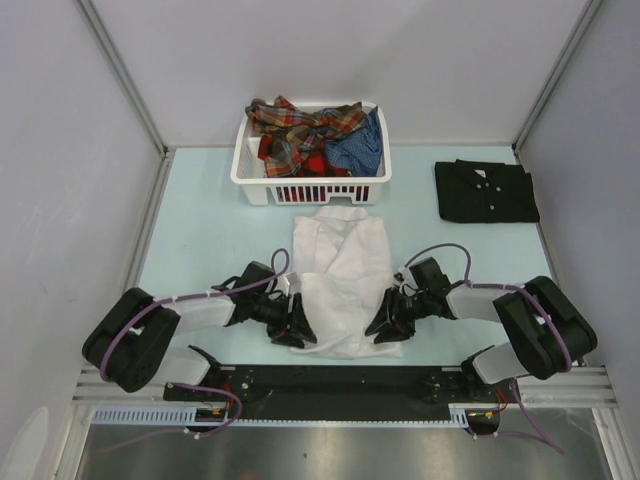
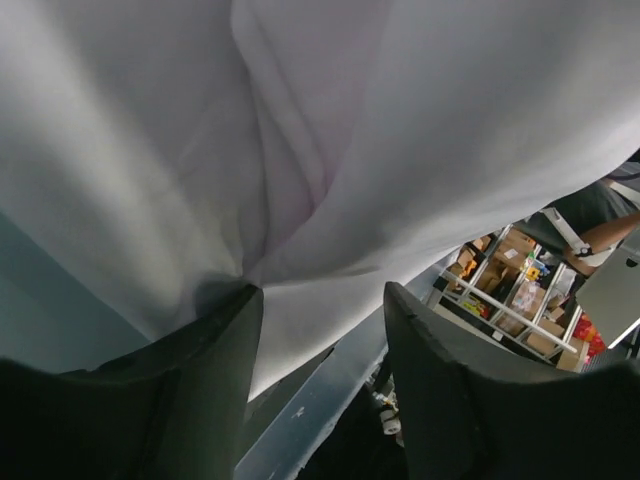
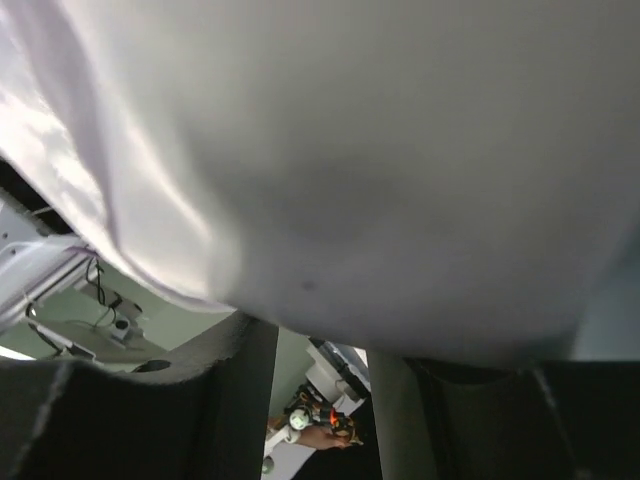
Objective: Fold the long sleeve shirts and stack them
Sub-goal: Fold the shirt
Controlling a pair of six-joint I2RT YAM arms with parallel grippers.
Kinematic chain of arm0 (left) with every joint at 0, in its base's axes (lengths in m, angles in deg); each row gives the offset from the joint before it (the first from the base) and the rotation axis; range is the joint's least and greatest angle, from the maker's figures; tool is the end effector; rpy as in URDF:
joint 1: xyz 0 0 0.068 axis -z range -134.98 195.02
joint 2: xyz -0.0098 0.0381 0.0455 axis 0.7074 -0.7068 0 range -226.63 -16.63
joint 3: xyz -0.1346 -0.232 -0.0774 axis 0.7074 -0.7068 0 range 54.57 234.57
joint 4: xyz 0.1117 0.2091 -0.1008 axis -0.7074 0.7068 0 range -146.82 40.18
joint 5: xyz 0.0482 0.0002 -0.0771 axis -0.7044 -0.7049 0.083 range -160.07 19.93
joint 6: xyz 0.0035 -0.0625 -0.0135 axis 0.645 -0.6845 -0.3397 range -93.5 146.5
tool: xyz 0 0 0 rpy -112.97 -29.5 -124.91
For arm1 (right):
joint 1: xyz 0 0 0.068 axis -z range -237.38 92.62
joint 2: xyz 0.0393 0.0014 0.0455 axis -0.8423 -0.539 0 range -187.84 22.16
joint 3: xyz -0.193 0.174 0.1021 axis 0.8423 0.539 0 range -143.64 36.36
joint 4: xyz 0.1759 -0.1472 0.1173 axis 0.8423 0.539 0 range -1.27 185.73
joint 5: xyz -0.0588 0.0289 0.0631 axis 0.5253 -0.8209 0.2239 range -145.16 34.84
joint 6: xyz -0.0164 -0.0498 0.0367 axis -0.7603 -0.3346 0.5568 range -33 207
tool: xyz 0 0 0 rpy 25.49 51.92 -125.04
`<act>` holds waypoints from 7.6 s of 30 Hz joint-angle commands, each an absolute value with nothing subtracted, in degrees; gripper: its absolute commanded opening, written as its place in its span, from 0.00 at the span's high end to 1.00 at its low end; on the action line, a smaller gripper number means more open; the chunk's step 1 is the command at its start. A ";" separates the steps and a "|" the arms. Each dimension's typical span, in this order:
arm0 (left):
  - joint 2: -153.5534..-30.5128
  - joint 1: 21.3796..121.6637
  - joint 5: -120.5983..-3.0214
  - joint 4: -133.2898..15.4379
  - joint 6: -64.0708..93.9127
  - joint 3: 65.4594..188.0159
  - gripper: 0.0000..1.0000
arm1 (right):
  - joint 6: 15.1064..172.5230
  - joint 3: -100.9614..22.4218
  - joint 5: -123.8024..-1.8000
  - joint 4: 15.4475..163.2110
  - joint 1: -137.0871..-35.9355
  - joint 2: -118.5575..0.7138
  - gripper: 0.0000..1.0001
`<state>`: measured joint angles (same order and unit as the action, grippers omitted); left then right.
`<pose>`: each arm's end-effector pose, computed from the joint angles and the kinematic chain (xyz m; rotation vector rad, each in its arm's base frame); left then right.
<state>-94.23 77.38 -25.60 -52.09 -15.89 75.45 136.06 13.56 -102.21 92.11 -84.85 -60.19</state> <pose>0.1474 -0.1346 0.1132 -0.0442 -2.7609 1.3165 0.1669 0.1276 0.1085 -0.2259 -2.6844 -1.3155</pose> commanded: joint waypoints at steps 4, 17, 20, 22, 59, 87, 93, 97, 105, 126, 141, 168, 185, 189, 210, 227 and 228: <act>-86.87 75.70 -26.93 -51.56 -14.73 74.69 0.30 | 131.67 10.10 -100.57 96.11 -82.96 -56.86 0.48; -69.79 61.57 -29.06 -30.44 -4.51 86.58 0.01 | 114.61 -1.43 -98.32 102.01 -89.20 -47.87 0.52; -76.71 56.36 -22.02 -35.37 -3.75 84.19 0.01 | 113.64 -1.51 -97.88 101.39 -88.85 -48.94 0.53; -80.42 56.62 -20.59 -37.20 -2.94 84.89 0.04 | 112.49 -1.43 -96.82 100.96 -89.37 -49.47 0.53; -100.39 61.90 -26.74 -57.26 -1.63 89.90 0.29 | 102.67 -13.37 -101.22 100.33 -90.70 -59.05 0.44; -96.00 66.45 -17.78 -59.73 15.57 93.68 0.90 | 80.25 -36.23 -109.38 109.03 -81.56 -76.02 0.14; -90.72 72.17 -20.32 -57.88 23.85 93.07 0.87 | 78.38 -33.43 -116.68 111.67 -80.41 -72.77 0.16; -87.30 76.13 -24.88 -55.16 31.41 92.89 0.87 | 88.74 -31.58 -113.62 115.34 -80.24 -71.45 0.20; -83.34 87.29 -36.04 -53.66 41.26 91.84 0.87 | 112.38 -21.05 -110.00 117.31 -81.20 -65.12 0.22; -82.81 109.27 -46.25 -53.83 46.37 92.27 0.82 | 126.11 -5.57 -110.71 107.72 -83.22 -60.11 0.50; -76.12 87.03 -35.97 -40.91 34.86 95.17 0.46 | 115.21 0.42 -106.23 116.42 -82.43 -54.75 1.00; -103.81 86.95 -33.95 -32.13 45.30 104.93 0.55 | 112.58 3.05 -104.64 124.42 -87.09 -46.22 1.00; -102.85 87.03 -36.40 -24.74 49.62 104.05 0.88 | 113.10 3.93 -102.45 124.59 -87.62 -44.02 1.00; -101.45 86.95 -37.29 -25.35 48.57 103.61 0.96 | 113.19 4.20 -102.45 124.33 -87.88 -43.76 1.00; -96.43 78.34 -33.15 -25.44 44.70 103.88 0.52 | 113.37 4.29 -102.09 123.72 -87.79 -43.93 1.00; -114.18 76.49 -27.19 -23.25 38.37 111.78 0.58 | 114.07 4.90 -102.09 122.66 -87.71 -43.67 1.00; -114.27 76.75 -25.88 -22.99 38.45 111.87 0.61 | 114.07 4.81 -102.09 122.75 -87.79 -43.76 1.00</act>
